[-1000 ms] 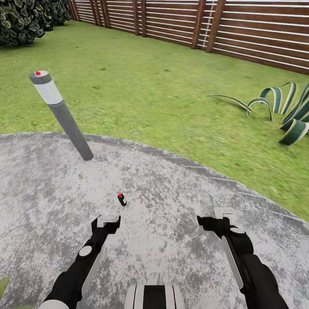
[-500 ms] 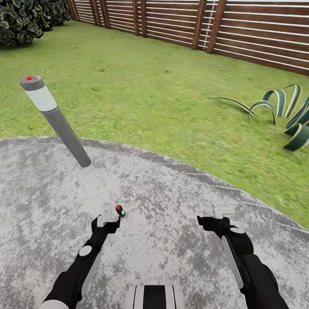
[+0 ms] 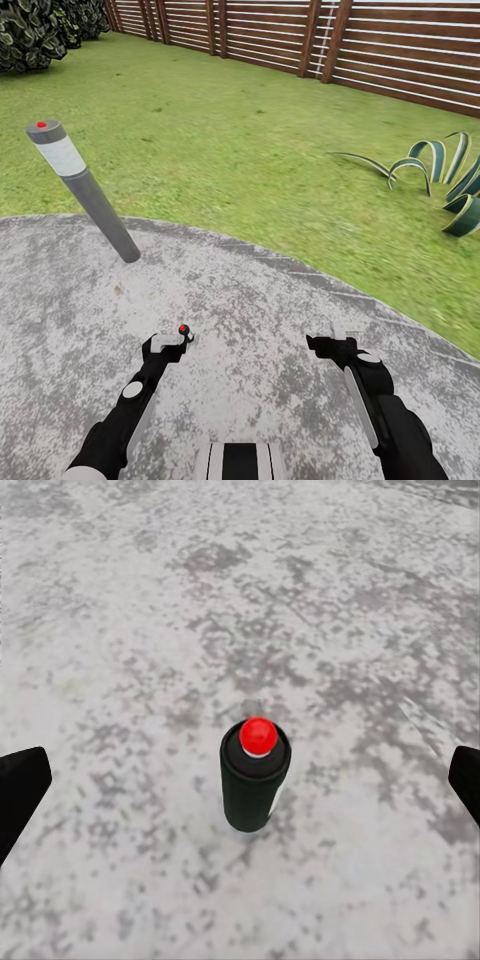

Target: Pick up the pesticide atomizer in the garden and spray insectifuge to fully cover both potted plants in the garden.

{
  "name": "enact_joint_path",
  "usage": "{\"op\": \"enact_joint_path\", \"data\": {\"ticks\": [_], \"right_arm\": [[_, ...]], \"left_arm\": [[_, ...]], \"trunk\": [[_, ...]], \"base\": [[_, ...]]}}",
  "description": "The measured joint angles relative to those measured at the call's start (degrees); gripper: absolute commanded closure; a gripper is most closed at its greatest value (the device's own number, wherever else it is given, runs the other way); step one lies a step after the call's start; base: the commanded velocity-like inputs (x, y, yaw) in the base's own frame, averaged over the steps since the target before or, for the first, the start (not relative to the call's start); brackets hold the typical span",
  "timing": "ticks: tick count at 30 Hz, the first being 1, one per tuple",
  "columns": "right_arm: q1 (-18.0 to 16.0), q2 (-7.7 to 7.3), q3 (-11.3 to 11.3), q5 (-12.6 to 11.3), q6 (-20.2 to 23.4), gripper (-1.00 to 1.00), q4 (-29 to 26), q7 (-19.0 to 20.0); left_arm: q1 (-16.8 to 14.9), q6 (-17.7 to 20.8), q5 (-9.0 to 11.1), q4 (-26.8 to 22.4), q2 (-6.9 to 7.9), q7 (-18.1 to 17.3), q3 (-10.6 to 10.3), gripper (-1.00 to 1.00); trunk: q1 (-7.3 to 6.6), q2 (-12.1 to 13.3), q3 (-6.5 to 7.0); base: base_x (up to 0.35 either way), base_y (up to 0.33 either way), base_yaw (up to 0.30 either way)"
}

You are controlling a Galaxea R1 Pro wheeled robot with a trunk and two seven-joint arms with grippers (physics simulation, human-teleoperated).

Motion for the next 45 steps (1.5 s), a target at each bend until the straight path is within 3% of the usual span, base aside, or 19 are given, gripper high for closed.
{"op": "enact_joint_path", "data": {"ticks": [6, 25, 45], "right_arm": [[0.00, 0.00, 0.00, 0.00, 0.00, -1.00, 0.00, 0.00], [0.00, 0.00, 0.00, 0.00, 0.00, -1.00, 0.00, 0.00], [0.00, 0.00, -0.03, 0.02, 0.00, -1.00, 0.00, 0.00]], "left_arm": [[0.09, 0.00, -0.03, 0.04, 0.01, 0.00, 0.01, -1.00], [0.09, 0.00, 0.05, 0.12, -0.02, 0.00, 0.06, -1.00], [0.09, -0.69, -0.03, -0.01, -0.05, 0.00, -0.02, -1.00]], "trunk": [[0.08, -0.04, -0.75], [0.57, -0.29, -6.57], [0.56, -0.30, -6.75]], "base": [[0.000, 0.000, 0.000], [0.000, 0.000, 0.000], [0.118, 0.000, 0.000]]}}
